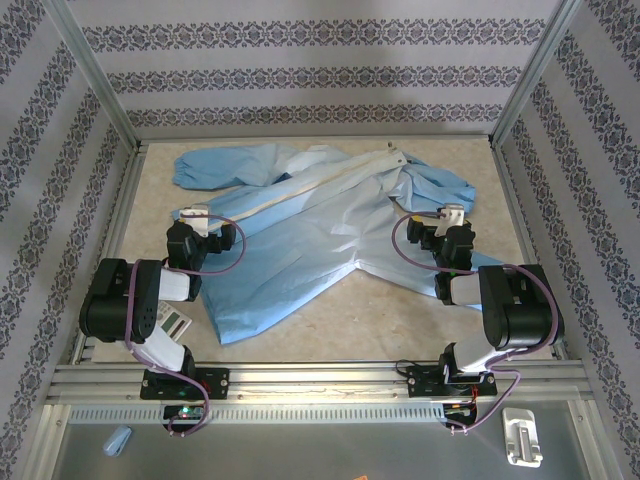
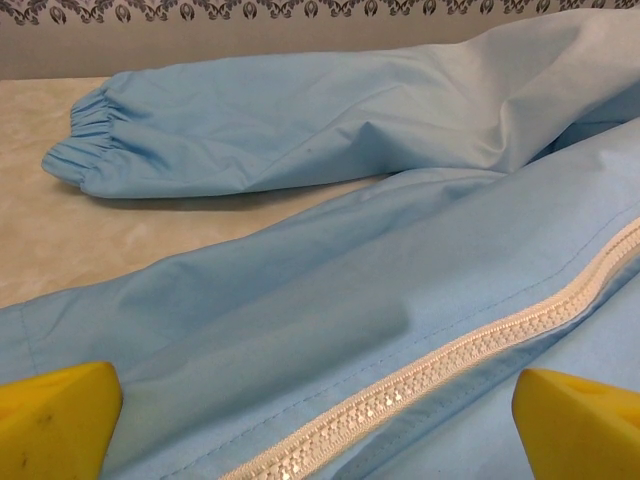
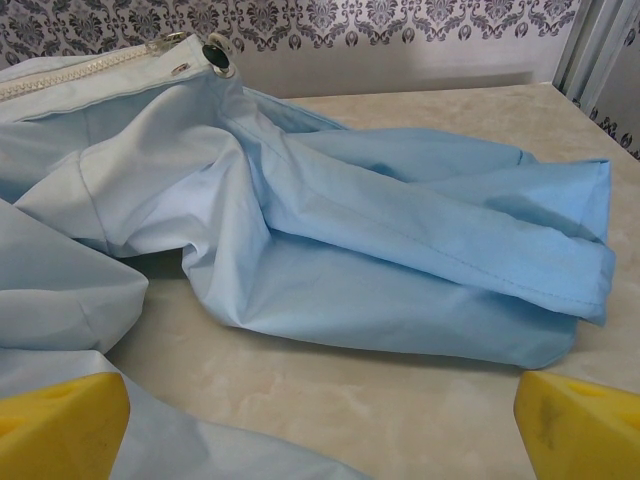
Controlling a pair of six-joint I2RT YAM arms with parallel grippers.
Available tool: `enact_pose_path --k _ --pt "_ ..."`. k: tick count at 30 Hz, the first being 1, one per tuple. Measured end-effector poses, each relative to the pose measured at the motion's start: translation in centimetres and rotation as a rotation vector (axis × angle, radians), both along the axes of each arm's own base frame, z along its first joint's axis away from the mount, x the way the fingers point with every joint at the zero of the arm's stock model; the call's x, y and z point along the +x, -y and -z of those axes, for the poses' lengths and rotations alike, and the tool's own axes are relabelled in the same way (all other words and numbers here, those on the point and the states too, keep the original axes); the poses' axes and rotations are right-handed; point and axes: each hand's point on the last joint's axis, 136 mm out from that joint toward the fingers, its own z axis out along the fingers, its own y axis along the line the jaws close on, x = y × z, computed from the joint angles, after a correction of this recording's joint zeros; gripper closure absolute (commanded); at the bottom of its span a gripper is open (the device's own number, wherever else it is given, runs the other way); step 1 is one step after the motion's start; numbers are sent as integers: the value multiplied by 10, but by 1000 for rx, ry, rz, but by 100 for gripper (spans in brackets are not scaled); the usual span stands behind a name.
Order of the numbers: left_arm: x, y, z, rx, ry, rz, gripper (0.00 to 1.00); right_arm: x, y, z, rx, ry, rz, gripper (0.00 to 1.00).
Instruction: Zip up the jacket
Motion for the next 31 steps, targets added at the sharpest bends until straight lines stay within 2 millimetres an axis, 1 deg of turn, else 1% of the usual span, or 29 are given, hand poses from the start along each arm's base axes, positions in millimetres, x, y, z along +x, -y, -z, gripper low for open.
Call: enact_pose_path --k 26,31 --pt "0 0 0 0 -1 0 0 0 0 0 -2 -2 -2 2" --pt "0 0 0 0 -2 0 0 5 -5 -3 -18 -2 -22 2"
